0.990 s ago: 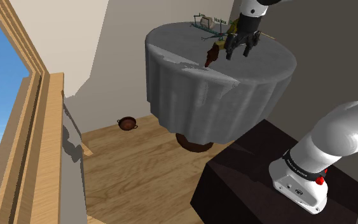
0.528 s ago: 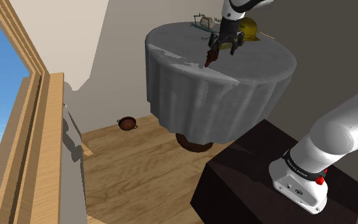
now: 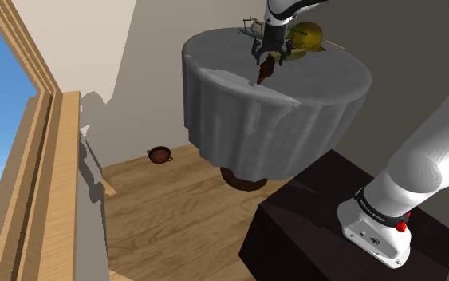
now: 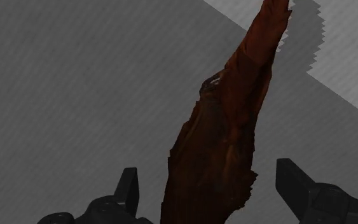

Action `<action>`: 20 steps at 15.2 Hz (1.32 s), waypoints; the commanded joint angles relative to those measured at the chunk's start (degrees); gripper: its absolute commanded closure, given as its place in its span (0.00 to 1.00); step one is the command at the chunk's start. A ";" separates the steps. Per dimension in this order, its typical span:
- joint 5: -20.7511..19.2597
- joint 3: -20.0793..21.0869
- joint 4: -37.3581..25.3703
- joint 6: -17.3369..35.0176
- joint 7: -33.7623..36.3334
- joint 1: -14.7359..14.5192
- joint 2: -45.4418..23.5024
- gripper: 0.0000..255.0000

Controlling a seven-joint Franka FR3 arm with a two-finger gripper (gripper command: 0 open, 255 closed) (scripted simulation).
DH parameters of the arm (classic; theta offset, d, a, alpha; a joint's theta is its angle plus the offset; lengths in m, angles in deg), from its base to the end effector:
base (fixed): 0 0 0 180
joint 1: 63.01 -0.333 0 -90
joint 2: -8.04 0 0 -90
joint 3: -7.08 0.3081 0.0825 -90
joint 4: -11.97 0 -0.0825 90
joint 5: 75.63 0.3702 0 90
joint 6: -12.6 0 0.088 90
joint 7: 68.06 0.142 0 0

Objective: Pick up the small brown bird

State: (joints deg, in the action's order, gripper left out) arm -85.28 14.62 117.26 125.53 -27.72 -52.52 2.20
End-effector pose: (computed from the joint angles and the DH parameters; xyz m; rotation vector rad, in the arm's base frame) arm 0.5796 -0.0478 0.4370 2.8353 -1.0241 0.1157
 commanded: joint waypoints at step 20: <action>-0.77 -0.16 1.68 3.62 1.61 -0.04 -1.99 1.00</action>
State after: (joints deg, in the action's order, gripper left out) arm -86.13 14.45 119.19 129.66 -26.01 -52.56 -0.03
